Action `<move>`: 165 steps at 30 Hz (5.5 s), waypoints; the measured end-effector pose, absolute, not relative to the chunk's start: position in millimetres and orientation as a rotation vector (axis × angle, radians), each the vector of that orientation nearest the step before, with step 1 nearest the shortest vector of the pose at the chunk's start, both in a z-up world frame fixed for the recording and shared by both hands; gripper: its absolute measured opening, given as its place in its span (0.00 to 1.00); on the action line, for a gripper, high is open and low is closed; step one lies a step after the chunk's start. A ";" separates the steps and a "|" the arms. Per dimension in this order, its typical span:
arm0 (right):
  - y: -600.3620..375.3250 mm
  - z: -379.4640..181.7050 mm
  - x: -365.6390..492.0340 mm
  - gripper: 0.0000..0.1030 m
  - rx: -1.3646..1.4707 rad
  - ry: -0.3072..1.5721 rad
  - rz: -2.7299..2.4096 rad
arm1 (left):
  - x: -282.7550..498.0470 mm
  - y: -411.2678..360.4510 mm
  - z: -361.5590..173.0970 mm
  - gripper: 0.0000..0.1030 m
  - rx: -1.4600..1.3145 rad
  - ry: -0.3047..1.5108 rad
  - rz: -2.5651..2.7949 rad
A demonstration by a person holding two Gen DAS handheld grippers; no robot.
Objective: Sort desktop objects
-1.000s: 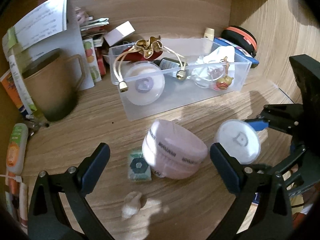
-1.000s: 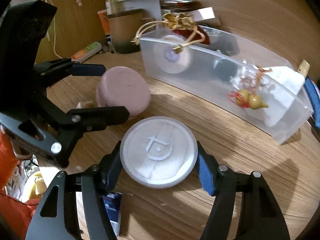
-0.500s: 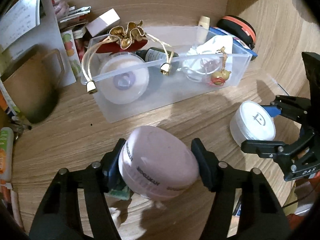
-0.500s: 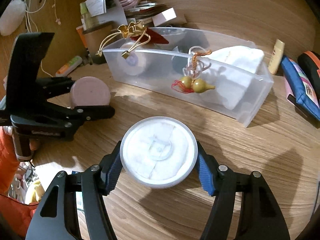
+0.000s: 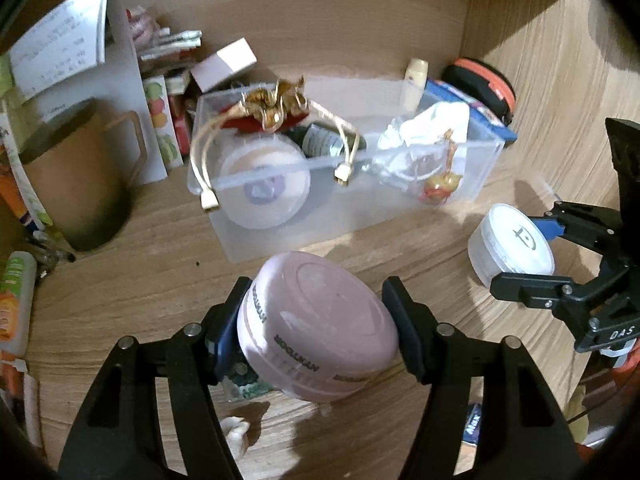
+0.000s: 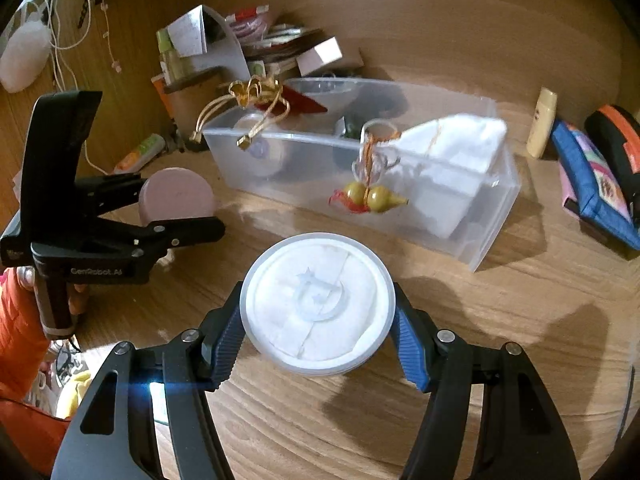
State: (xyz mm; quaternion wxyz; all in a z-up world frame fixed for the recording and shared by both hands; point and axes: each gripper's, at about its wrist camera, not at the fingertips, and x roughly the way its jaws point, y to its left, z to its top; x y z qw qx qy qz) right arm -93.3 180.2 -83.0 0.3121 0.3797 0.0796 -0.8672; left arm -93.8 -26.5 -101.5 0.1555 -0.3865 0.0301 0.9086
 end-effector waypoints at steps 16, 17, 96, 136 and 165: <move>188.1 -34.2 -100.4 0.61 0.851 0.175 -2.356 | -85.3 -29.9 -44.8 0.63 -0.915 0.107 2.730; 188.8 -31.6 -101.5 0.61 0.843 0.173 -2.359 | -86.6 -29.3 -41.1 0.63 -0.904 0.108 2.733; 150.8 -41.7 -228.9 0.90 0.872 0.319 -2.507 | -242.1 -32.7 -54.2 0.93 -1.048 0.038 2.784; 161.6 -44.4 -41.7 1.00 0.743 0.303 -2.547 | -45.8 -75.3 -51.8 0.99 -0.915 0.147 2.920; 126.7 -120.9 21.3 0.55 0.914 0.357 -2.274 | -33.5 -74.9 -131.7 0.67 -1.203 0.090 2.749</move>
